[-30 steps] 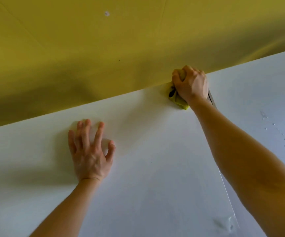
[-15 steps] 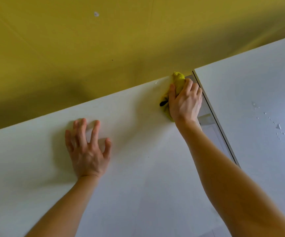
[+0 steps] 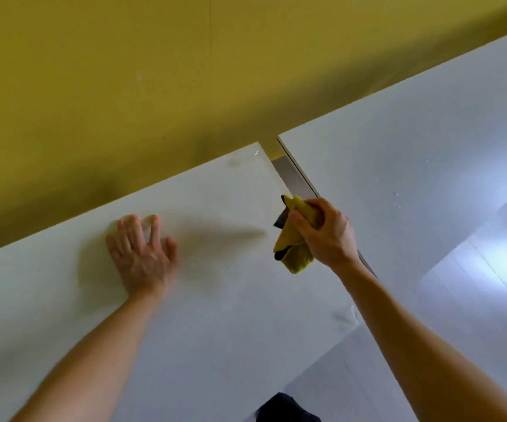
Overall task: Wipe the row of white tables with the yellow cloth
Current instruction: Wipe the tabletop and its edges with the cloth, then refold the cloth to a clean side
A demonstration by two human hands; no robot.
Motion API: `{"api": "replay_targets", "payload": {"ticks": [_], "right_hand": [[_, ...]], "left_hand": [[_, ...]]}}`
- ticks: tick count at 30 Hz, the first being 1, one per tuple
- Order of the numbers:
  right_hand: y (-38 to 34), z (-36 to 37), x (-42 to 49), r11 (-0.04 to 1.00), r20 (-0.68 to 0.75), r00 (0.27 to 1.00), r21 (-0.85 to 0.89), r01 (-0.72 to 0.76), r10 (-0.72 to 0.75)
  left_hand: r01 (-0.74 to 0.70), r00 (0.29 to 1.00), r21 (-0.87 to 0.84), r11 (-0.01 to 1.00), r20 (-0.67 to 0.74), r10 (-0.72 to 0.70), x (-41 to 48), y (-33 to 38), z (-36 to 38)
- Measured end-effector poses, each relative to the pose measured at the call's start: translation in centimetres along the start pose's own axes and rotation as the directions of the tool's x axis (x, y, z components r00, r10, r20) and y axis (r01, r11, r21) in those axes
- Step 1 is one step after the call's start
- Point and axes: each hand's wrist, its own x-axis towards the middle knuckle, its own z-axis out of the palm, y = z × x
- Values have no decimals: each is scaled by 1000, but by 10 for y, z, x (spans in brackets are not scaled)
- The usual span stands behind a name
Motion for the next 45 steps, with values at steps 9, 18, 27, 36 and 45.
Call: {"api": "replay_targets", "payload": {"ticks": [9, 18, 27, 36, 45], "right_hand": [[-44, -62, -131, 925, 179, 975, 376, 53, -129], [-35, -149, -178, 963, -38, 998, 261, 64, -56], [28, -203, -187, 935, -135, 991, 350, 63, -16], [109, -297, -133, 980, -184, 983, 189, 60, -24], [161, -385, -84, 961, -113, 989, 247, 125, -99]], "left_hand": [[223, 683, -769, 599, 562, 467, -56, 89, -164], [-145, 773, -927, 345, 111, 625, -96, 177, -245], [-414, 700, -831, 373, -29, 713, -119, 291, -250], [-454, 647, -774, 442, 55, 761, -123, 426, -284], [-44, 636, -892, 450, 322, 701, -101, 468, -293]]}}
